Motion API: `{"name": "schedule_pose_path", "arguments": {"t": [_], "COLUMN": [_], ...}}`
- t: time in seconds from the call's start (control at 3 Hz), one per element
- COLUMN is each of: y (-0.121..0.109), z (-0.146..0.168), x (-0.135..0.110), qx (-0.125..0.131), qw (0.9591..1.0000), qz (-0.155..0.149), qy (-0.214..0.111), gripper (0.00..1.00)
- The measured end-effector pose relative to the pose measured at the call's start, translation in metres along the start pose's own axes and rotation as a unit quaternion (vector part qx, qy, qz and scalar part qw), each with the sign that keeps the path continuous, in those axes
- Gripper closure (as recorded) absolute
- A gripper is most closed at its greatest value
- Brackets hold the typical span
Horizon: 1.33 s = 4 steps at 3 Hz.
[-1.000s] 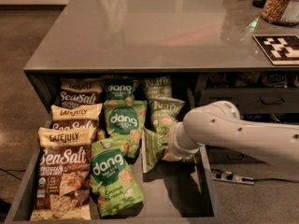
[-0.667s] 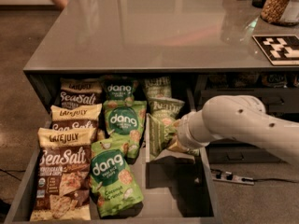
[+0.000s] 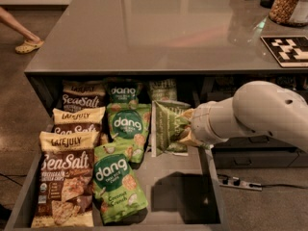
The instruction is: Pick green jalapeno chip bag from top drawer and place on counter
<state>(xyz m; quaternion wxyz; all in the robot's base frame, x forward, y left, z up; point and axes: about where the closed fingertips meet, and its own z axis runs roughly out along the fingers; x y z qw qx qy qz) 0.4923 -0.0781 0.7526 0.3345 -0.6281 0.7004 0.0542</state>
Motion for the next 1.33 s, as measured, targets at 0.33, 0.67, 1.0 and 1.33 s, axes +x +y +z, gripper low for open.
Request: {"name": "schedule_pose_path", "arguments": {"t": [0.33, 0.67, 1.0, 1.33], "y": [0.0, -0.001, -0.006, -0.004], "z": [0.0, -0.005, -0.043, -0.05], "x": [0.0, -0.005, -0.046, -0.05], "qx": [0.0, 0.005, 0.039, 0.048], "qw": [1.0, 0.9996, 0.9953, 0.9928], "qz": [0.0, -0.002, -0.037, -0.066], "qy": [0.0, -0.028, -0.08, -0.088], "gripper": [1.0, 1.0, 1.0, 1.0]}}
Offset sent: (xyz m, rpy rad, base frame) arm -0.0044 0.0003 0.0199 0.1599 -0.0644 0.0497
